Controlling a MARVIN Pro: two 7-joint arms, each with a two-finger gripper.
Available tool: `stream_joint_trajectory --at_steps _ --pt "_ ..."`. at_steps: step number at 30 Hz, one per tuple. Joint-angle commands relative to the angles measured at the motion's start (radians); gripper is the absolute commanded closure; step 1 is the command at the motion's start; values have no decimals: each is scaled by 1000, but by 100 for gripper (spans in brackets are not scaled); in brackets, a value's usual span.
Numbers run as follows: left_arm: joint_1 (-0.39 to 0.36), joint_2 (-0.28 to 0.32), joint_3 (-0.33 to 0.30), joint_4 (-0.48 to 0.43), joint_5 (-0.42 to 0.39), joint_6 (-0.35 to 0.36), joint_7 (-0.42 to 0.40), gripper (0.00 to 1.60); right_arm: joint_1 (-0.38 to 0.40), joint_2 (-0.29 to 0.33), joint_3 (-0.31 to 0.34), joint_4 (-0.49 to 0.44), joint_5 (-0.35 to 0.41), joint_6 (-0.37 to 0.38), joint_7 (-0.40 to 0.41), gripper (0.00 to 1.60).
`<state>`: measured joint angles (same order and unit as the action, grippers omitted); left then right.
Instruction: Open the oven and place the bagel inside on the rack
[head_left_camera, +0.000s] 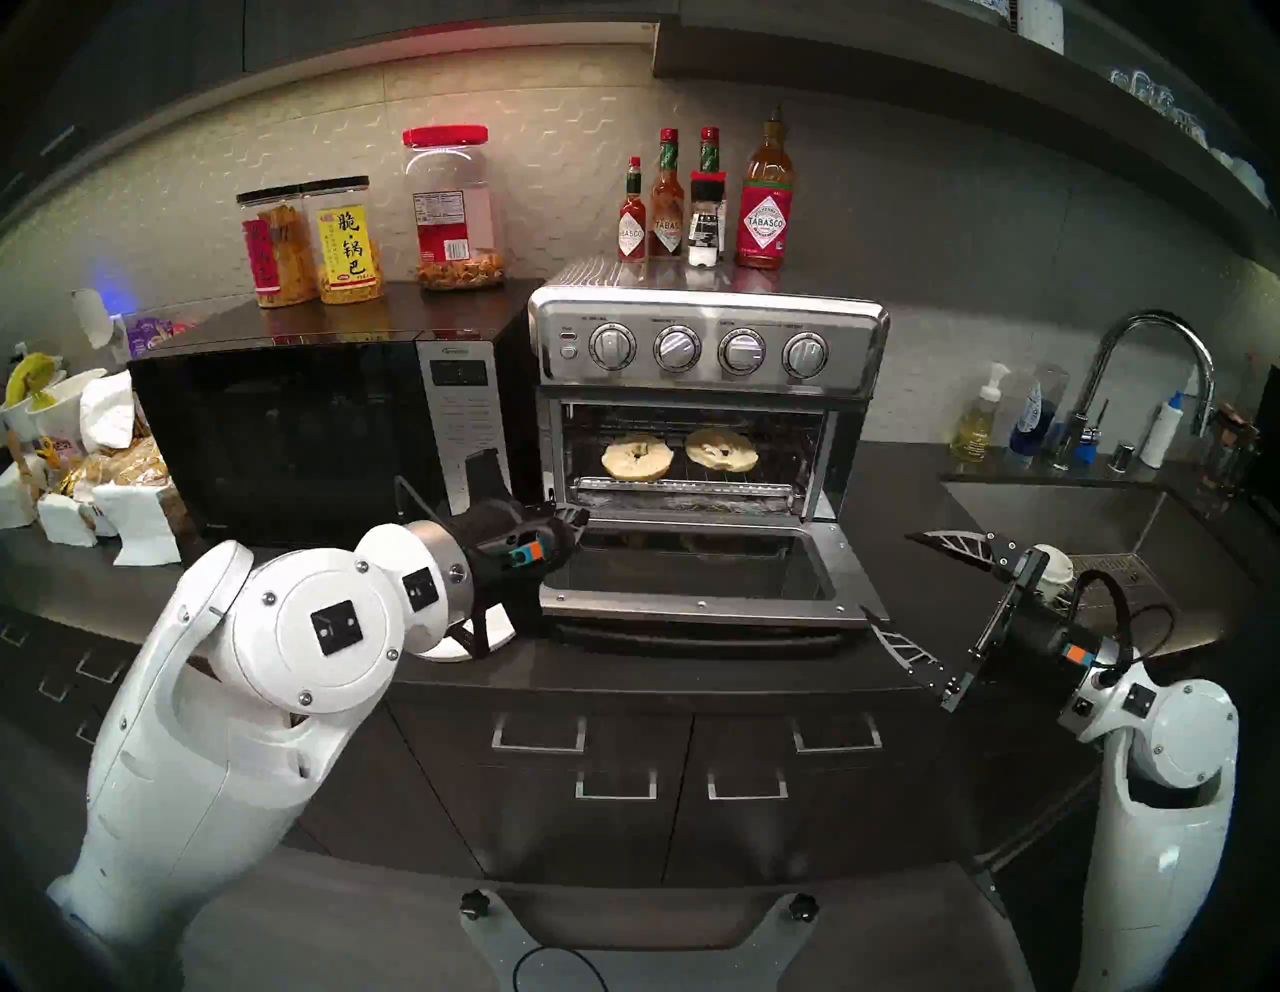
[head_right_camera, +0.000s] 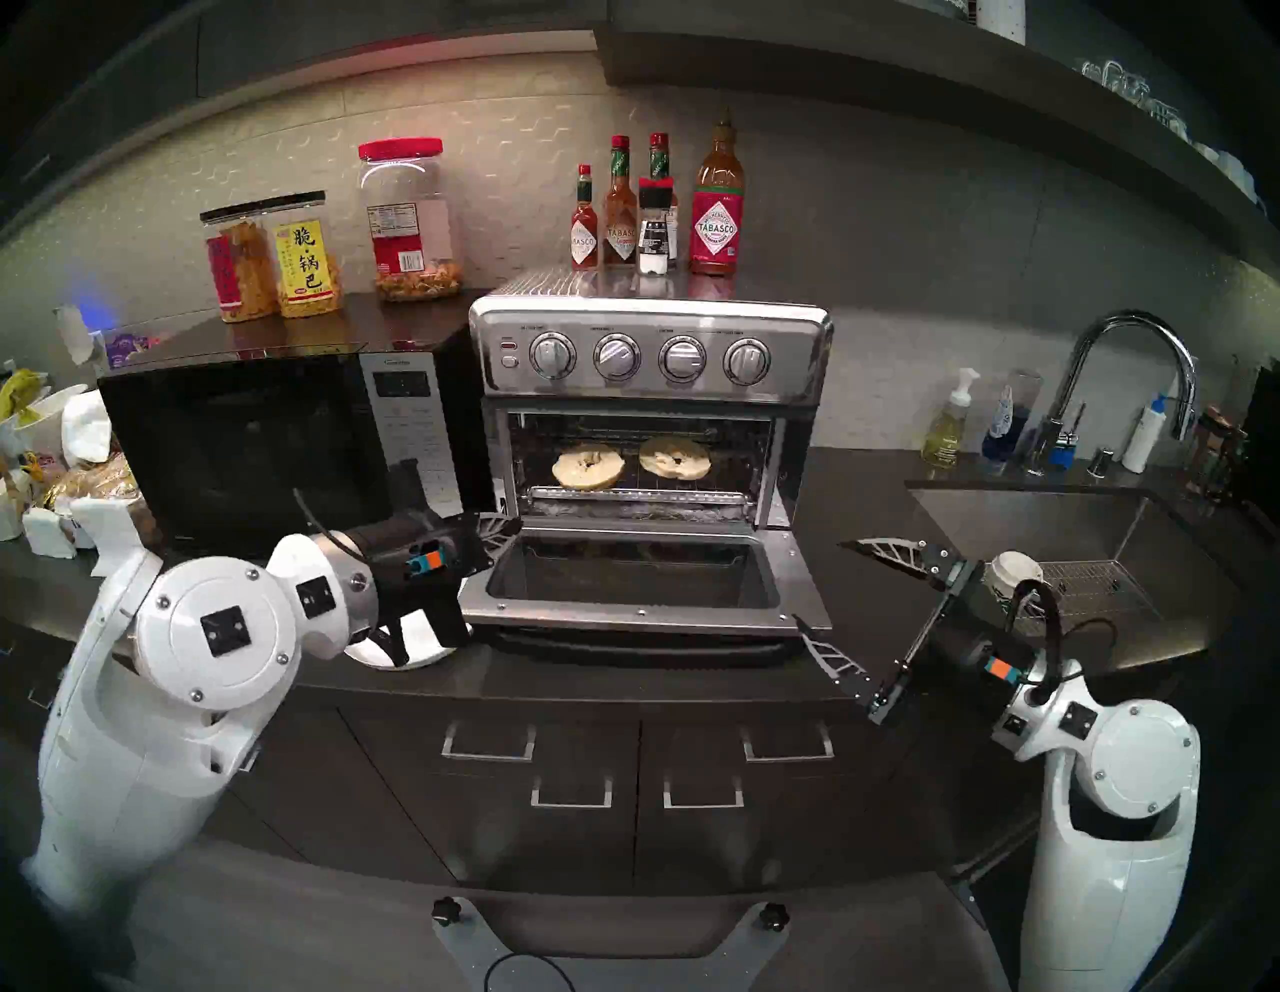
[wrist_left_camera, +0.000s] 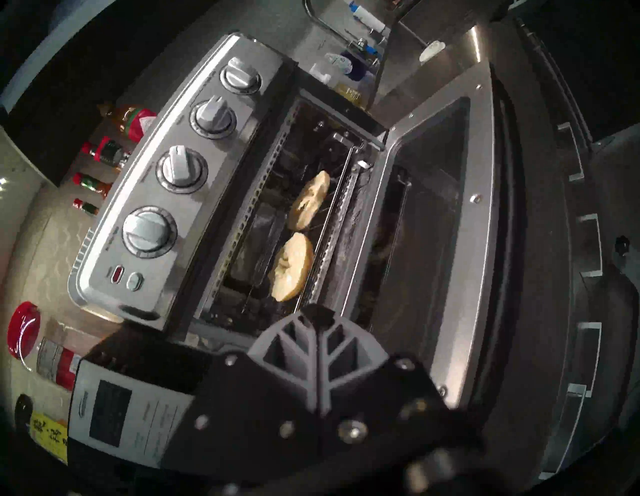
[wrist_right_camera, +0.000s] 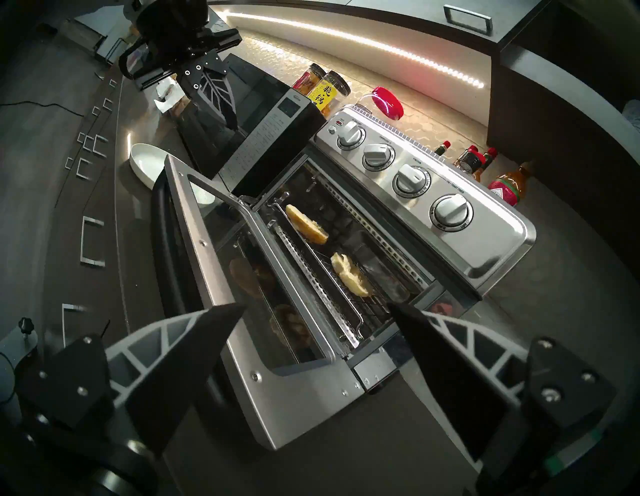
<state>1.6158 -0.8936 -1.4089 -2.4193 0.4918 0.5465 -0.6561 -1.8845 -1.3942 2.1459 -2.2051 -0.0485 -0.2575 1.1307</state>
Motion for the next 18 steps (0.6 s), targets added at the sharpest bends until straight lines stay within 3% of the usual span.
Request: stream_joint_trajectory --at_steps 1,18 --pt "119 -9 -60 -24 3 21 93 160 6 1 -2 -11 5 -1 0 0" --pt "343 -80 -172 -24 -15 12 240 160 6 1 -2 -8 2 -2 0 0"
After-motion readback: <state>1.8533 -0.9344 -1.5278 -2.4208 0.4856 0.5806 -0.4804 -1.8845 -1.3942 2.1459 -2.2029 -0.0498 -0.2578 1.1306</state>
